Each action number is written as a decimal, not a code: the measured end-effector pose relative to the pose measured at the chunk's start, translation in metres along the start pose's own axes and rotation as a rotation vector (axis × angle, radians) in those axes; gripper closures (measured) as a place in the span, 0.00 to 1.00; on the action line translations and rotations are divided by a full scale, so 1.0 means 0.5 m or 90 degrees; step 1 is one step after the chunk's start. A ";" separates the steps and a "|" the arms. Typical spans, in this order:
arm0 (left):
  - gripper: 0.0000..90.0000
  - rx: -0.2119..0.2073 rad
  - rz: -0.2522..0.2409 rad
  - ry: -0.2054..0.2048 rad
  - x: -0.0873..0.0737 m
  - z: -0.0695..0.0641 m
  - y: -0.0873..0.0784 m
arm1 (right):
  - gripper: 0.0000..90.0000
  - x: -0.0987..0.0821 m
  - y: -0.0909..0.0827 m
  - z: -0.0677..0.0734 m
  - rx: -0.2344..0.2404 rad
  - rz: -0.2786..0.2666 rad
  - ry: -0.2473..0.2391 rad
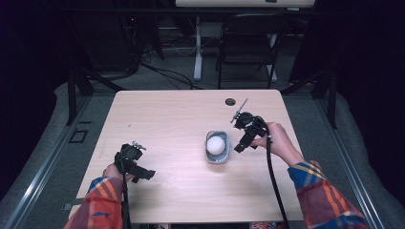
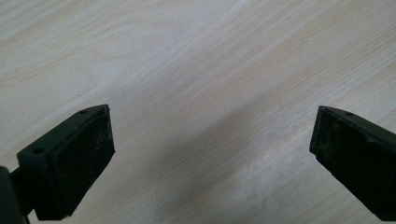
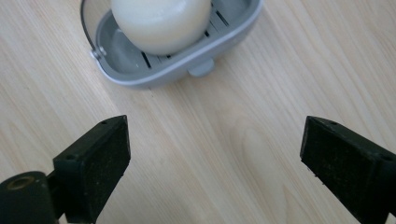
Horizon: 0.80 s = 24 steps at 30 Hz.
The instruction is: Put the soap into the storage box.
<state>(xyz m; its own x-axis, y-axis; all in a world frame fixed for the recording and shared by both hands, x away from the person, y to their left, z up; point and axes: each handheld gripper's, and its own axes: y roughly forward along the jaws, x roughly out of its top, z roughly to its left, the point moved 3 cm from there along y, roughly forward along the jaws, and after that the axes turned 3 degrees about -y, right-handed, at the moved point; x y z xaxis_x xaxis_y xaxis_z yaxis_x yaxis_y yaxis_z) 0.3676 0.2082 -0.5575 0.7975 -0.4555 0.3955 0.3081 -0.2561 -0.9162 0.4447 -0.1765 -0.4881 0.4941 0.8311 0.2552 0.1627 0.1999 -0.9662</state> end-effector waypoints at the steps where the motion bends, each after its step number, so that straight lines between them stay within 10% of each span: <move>1: 0.00 0.000 0.000 0.000 0.000 0.000 0.000 | 0.08 -0.019 -0.006 -0.007 -0.005 0.002 0.007; 24: 0.00 0.001 0.000 -0.001 0.000 0.000 0.000 | 0.01 -0.186 -0.014 -0.021 -0.026 0.024 0.081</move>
<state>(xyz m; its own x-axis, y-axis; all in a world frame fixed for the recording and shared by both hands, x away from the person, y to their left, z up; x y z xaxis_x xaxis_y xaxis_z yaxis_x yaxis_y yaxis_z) 0.3676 0.2083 -0.5574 0.7987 -0.4536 0.3954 0.3086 -0.2553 -0.9163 0.4065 -0.2607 -0.5048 0.6042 0.7648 0.2237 0.1755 0.1461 -0.9736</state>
